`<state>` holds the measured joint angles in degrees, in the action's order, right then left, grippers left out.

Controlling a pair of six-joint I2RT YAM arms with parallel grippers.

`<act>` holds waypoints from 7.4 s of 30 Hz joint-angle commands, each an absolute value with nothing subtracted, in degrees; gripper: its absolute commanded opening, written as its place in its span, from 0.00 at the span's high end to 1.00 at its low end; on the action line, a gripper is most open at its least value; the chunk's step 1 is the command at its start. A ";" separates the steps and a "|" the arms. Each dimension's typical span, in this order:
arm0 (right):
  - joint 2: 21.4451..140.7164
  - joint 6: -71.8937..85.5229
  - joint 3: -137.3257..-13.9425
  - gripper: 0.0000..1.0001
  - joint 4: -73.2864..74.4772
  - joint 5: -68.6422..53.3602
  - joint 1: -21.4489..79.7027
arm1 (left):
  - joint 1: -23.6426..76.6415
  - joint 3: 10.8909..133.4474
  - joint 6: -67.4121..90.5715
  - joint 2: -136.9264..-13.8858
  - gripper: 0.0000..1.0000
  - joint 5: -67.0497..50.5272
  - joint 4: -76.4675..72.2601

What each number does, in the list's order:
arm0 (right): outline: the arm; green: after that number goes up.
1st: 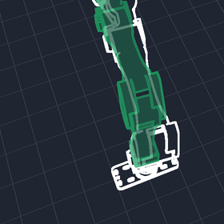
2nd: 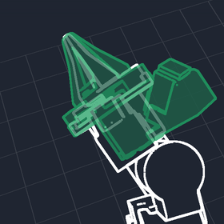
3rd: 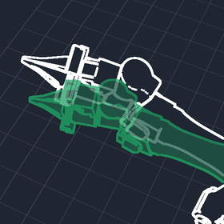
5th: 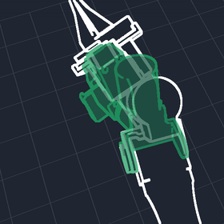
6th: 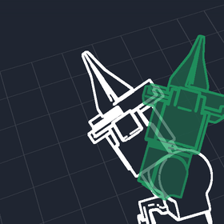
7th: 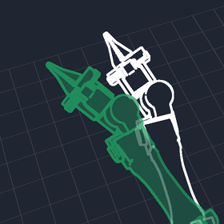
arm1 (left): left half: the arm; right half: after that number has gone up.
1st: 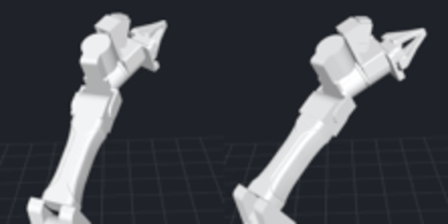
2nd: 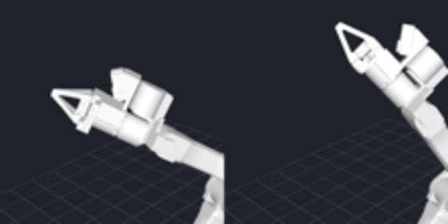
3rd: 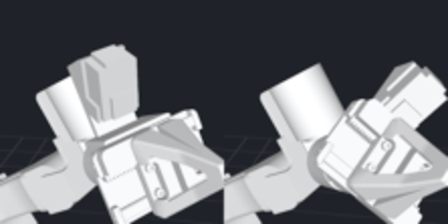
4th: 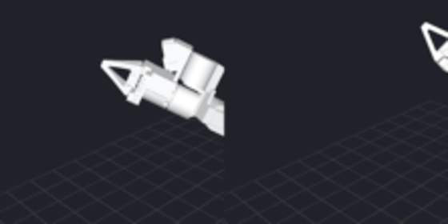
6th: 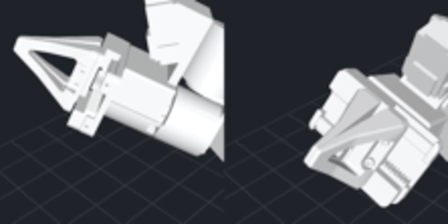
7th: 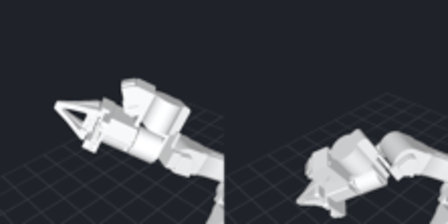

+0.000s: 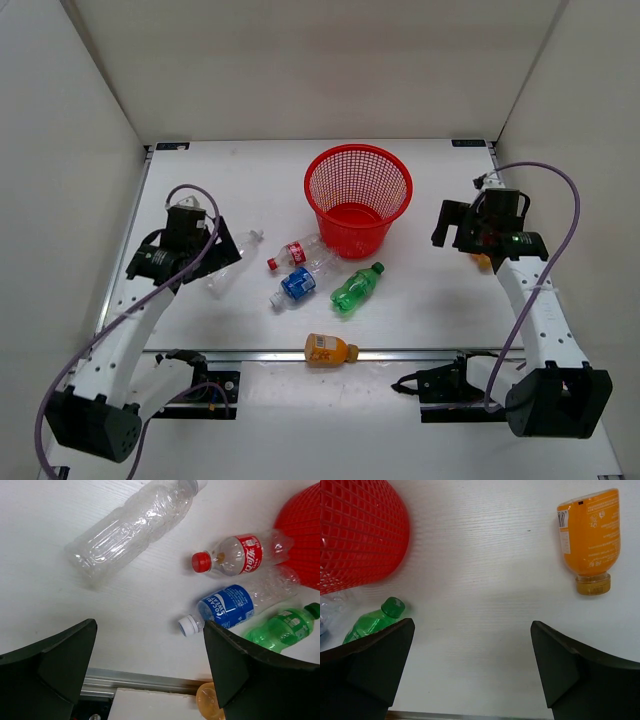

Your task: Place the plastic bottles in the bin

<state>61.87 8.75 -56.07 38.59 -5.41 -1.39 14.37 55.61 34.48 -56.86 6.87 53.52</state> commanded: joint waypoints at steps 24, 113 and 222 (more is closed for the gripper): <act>85.95 -12.74 -66.26 0.01 31.12 -4.39 -20.39 | 12.58 55.37 29.97 -59.67 0.01 5.90 42.98; 38.85 9.05 -41.49 0.01 41.13 -10.11 -2.83 | 23.86 72.08 13.80 -68.74 0.44 13.78 20.97; 57.67 10.29 -60.31 0.01 19.05 -17.58 7.92 | 48.24 55.99 6.77 -74.16 0.01 -24.77 35.69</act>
<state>60.69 11.44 -63.72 11.73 -14.72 9.91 46.24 55.27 11.38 -70.74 -17.26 35.75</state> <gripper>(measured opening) 0.991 0.986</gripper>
